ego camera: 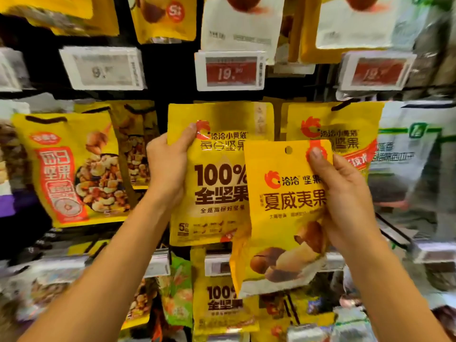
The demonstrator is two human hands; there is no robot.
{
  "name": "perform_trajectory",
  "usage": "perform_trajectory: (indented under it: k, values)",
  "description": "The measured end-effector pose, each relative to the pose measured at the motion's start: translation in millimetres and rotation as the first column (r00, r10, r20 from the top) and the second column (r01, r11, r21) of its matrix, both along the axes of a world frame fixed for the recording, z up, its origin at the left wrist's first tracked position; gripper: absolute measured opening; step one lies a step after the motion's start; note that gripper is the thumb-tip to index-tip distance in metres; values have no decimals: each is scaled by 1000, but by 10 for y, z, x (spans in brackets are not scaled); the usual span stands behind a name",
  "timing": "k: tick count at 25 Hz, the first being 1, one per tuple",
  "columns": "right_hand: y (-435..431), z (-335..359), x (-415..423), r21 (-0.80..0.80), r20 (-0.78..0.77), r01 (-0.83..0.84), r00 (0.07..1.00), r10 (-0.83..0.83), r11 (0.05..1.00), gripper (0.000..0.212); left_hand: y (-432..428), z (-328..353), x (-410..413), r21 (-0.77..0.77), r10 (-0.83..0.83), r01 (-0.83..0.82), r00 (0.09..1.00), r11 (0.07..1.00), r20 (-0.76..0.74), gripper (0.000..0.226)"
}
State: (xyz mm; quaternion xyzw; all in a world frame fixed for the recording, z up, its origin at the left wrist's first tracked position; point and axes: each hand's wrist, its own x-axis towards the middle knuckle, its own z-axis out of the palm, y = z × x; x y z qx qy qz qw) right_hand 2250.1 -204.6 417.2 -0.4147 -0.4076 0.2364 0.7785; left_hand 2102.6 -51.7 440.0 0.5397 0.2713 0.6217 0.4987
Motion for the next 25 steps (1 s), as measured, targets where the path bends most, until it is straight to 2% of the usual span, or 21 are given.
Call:
perform_trajectory:
  k: [6, 11, 16, 20, 25]
  values:
    - [81, -8, 187, 11, -8, -66, 998, 66, 998, 15, -68, 29, 78, 14, 6, -5, 999, 1000, -45, 18]
    - [105, -23, 185, 7, 0, -112, 994, 112, 994, 16, -111, 45, 46, 25, 77, -75, 995, 997, -68, 21]
    - [130, -42, 135, 8, -20, -122, 992, 122, 993, 18, 9, 61, 79, 18, 52, -51, 997, 999, -54, 20]
    - [139, -56, 79, 8, -37, -89, 995, 89, 996, 18, 266, -42, 199, -15, 40, -42, 991, 999, -130, 17]
    - [250, -19, -103, 17, -11, -68, 998, 68, 998, 16, 425, -127, 161, 137, 60, -12, 934, 990, -353, 26]
